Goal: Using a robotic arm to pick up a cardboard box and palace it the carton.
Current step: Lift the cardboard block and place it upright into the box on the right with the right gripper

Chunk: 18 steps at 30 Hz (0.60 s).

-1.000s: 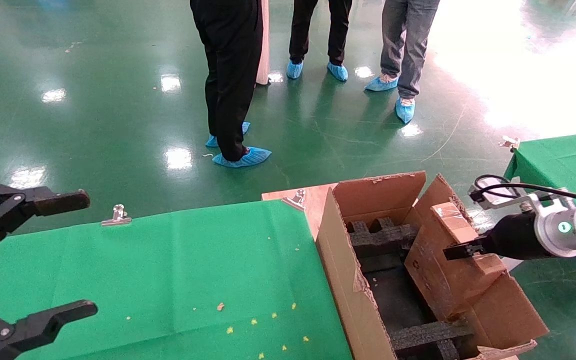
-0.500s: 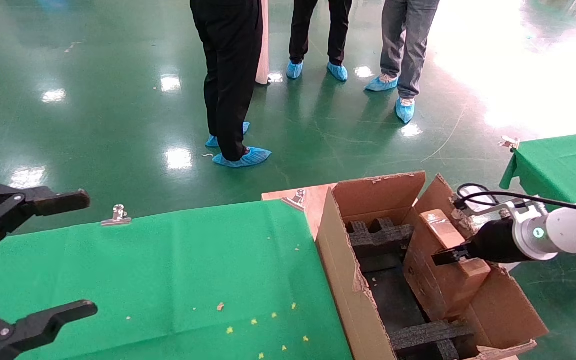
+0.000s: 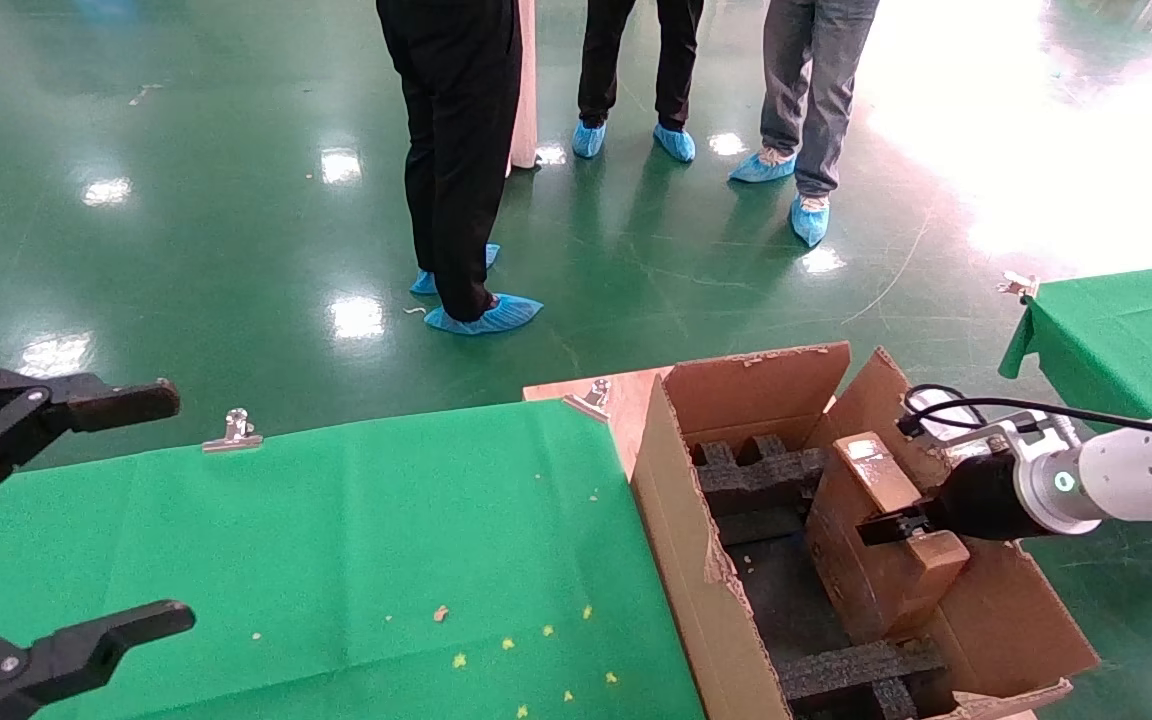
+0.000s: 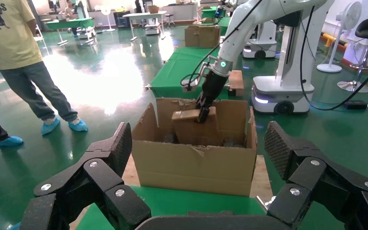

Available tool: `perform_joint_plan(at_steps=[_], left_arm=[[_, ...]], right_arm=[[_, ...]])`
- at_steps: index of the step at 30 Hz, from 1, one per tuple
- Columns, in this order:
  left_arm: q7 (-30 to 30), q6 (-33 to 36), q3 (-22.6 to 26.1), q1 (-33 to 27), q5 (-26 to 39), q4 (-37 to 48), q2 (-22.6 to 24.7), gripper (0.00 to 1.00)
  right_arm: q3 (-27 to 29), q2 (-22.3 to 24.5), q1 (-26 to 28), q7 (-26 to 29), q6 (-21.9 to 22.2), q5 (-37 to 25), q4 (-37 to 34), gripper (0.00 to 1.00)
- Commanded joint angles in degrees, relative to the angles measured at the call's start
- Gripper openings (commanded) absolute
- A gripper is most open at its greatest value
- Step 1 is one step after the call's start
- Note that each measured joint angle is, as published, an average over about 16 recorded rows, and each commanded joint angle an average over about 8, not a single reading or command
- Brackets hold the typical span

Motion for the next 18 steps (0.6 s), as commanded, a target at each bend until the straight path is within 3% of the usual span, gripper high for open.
perform_joint_plan(at_steps=[1,18], left_arm=[[0.0,0.0,0.0,0.0,0.0,0.0,0.0,1.0],[0.01,-0.01,0.02,0.0,-0.01,0.0,-0.01,1.0]], right_arm=[[0.34,-0.06,0.22,-0.84,0.11,0.24,-0.55,0.0],[0.56,-0.15,-2.55,-2.89,0.34,2.21,-0.78,0.0]])
